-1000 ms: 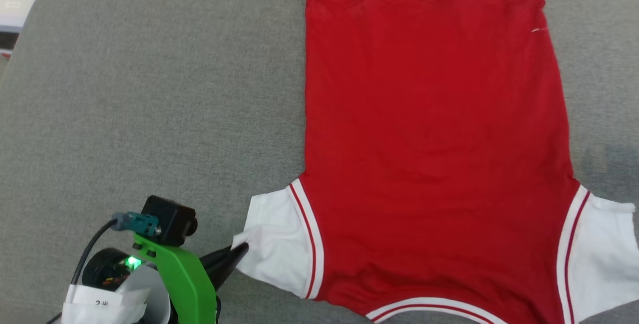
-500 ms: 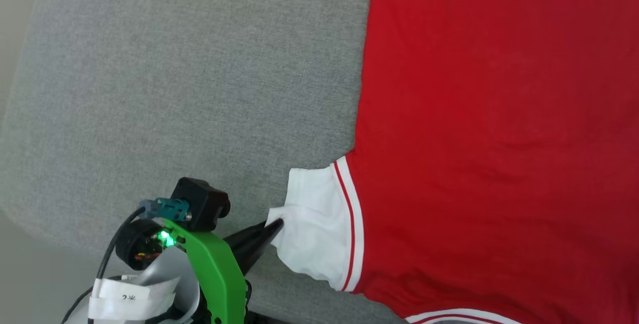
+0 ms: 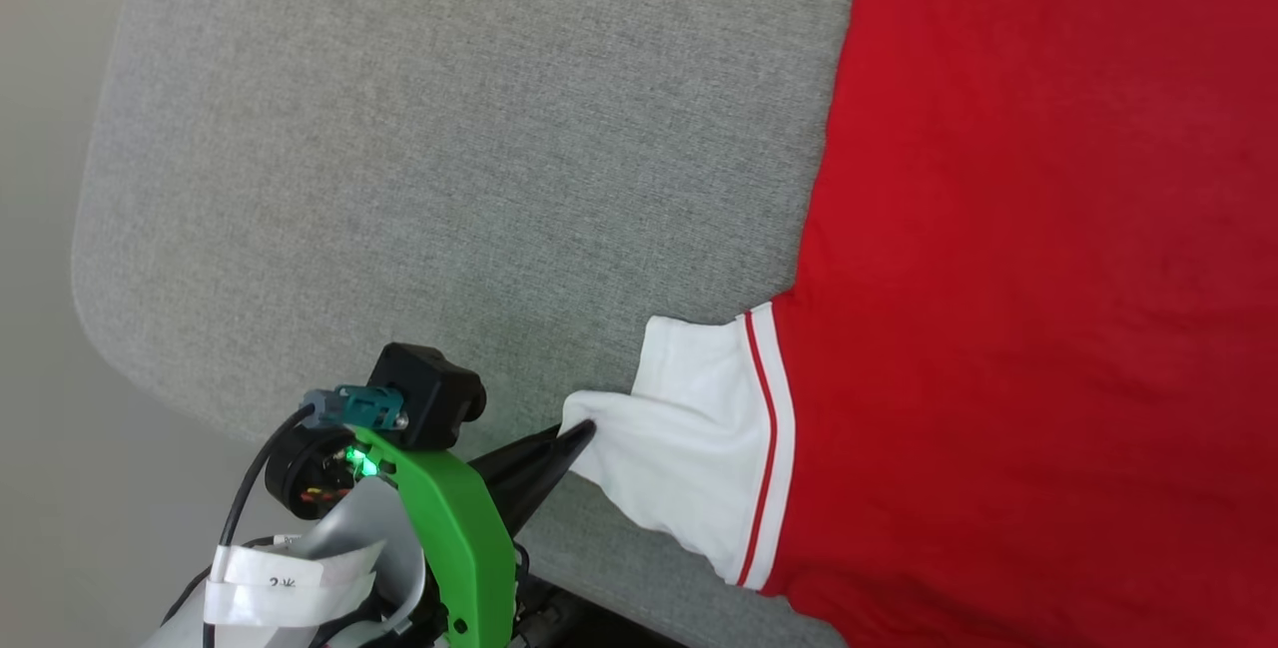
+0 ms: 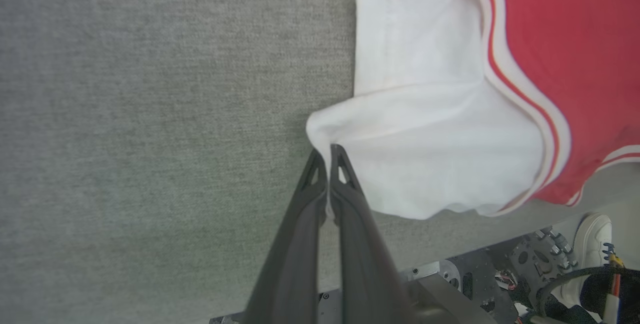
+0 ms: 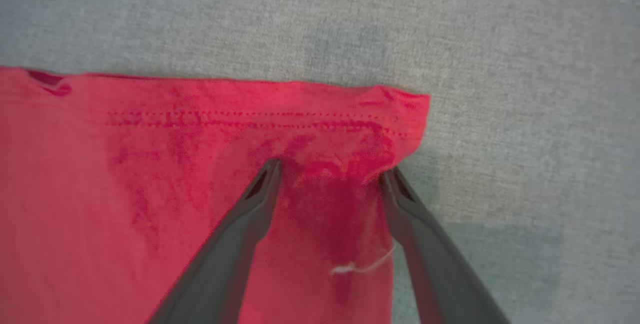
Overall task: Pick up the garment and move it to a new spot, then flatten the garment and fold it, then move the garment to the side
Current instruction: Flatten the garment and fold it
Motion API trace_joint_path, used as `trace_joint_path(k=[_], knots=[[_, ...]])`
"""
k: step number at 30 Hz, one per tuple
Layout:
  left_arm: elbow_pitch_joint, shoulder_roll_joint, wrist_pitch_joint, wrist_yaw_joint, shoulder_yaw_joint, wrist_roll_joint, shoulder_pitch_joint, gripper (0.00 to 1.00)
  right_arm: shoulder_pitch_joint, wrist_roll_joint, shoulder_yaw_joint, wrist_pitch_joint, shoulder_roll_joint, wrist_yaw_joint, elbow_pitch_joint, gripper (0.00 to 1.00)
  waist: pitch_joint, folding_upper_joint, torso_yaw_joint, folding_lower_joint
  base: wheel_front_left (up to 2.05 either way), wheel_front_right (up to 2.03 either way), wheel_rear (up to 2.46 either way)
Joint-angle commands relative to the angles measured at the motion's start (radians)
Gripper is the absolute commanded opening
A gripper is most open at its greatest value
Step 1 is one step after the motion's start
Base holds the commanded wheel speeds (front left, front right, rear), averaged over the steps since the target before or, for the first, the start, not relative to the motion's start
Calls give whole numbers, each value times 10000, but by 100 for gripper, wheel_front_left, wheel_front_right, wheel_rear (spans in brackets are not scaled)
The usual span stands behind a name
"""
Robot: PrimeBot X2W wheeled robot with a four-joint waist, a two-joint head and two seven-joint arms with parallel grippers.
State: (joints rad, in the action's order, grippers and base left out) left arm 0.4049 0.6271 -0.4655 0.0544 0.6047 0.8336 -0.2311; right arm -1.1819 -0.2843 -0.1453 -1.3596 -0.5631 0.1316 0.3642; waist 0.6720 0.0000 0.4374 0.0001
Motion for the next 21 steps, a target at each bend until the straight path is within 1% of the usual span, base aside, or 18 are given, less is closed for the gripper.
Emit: trace_joint_path(k=[1,5,6,7,8,14,21], knots=[[-56,-78,73,-78,-7,-135,-218,0,-38,-1,111,20,-14,-9,181,100,157,0,167,-1,0,0,0],[-159,-142,106,-108,35,-141,-270,0,212,-85,387,-133,-91,-9,424,100,142,0,201,-1,0,0,0],[-181,-143,108,-111,39,-151,-287,0,293,-132,464,-199,-112,-9,459,56,132,0,205,-1,0,0,0],[-196,-143,111,-109,38,-158,-299,0,346,-179,502,-229,-120,-9,472,36,125,0,208,-1,0,0,0],[-211,-143,116,-103,37,-169,-310,0,409,-241,551,-269,-125,-9,475,0,116,0,210,-1,0,0,0],[-261,-140,119,-63,56,-194,-312,0,751,-319,661,-252,-364,-9,336,0,-4,0,178,-1,0,0,0],[-276,-64,83,29,7,-191,-303,0,1300,-391,408,53,-339,-9,368,0,-501,0,-109,-1,0,0,0]])
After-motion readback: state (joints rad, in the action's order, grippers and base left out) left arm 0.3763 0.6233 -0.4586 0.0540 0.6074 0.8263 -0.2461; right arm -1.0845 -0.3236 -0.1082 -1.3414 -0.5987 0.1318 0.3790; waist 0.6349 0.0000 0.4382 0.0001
